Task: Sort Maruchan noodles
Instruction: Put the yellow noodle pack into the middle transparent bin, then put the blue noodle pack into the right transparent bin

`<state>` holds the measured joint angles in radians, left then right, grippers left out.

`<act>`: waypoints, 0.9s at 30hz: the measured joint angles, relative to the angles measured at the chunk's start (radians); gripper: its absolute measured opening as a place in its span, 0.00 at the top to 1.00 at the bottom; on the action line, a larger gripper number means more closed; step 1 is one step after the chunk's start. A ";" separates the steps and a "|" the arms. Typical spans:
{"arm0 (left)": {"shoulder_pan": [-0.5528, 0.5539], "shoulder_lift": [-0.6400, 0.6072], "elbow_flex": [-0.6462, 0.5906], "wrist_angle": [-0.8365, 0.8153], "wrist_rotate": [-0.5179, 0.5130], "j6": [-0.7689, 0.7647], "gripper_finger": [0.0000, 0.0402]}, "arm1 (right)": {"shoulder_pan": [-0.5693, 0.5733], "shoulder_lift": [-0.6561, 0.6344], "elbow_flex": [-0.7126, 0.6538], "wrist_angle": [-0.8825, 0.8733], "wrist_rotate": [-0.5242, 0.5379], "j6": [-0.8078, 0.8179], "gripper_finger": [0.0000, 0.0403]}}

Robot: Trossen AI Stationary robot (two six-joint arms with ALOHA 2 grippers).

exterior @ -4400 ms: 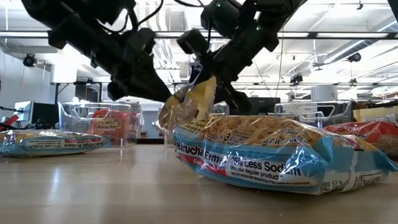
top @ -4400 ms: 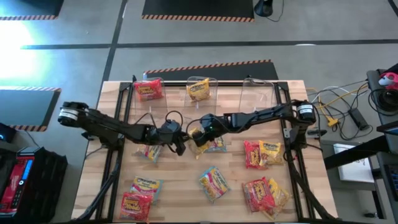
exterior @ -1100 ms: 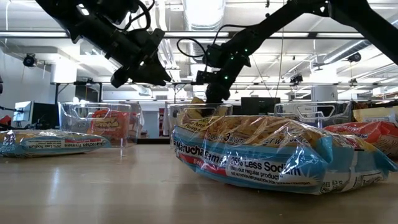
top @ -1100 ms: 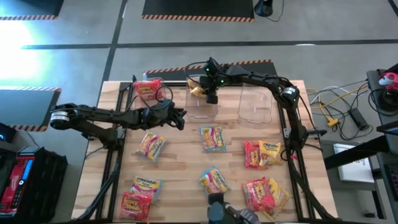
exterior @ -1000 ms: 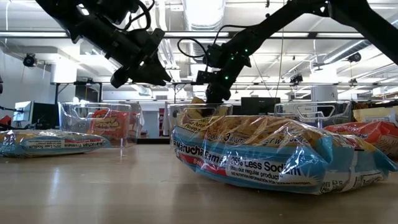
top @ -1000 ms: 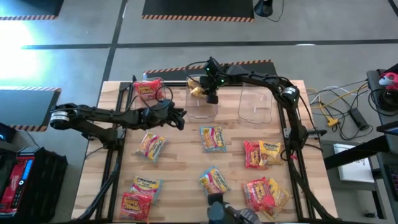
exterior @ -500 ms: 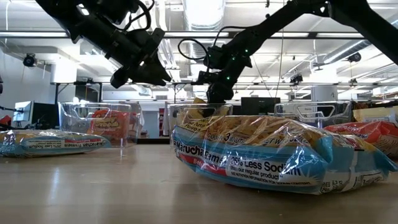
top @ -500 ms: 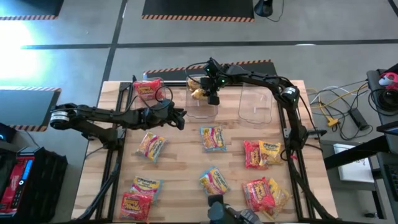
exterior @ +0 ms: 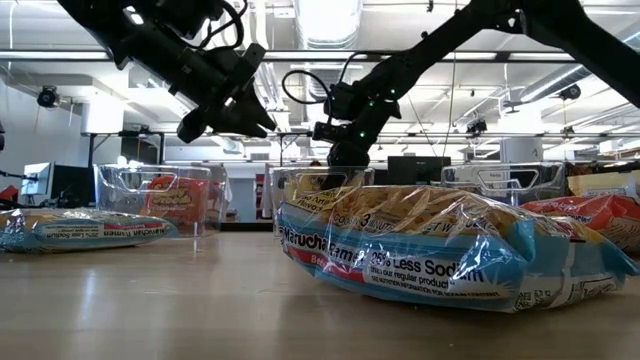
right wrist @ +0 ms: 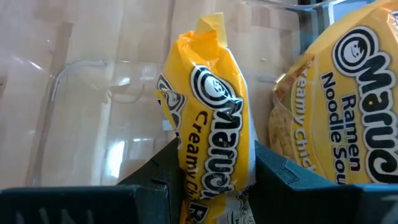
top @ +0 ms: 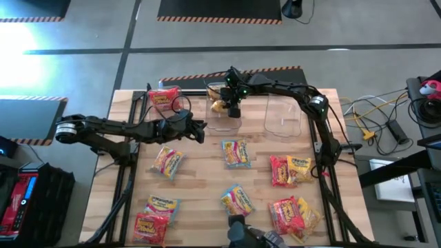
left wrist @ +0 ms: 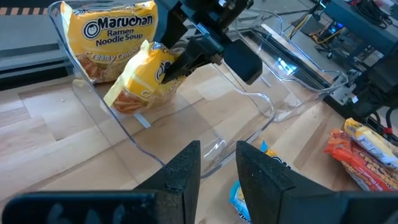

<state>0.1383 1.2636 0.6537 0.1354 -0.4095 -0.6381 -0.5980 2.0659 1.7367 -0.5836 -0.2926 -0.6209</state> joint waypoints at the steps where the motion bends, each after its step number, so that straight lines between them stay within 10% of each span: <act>1: 0.000 0.000 0.000 0.000 0.000 -0.001 0.79 | -0.001 -0.001 0.000 0.003 0.002 0.000 0.70; 27: 0.000 0.000 0.000 -0.001 0.000 -0.008 0.79 | -0.016 -0.011 0.106 0.001 0.140 0.015 0.56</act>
<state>0.1383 1.2640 0.6537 0.1349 -0.4095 -0.6460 -0.6140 2.0544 1.8424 -0.5829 -0.1528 -0.6056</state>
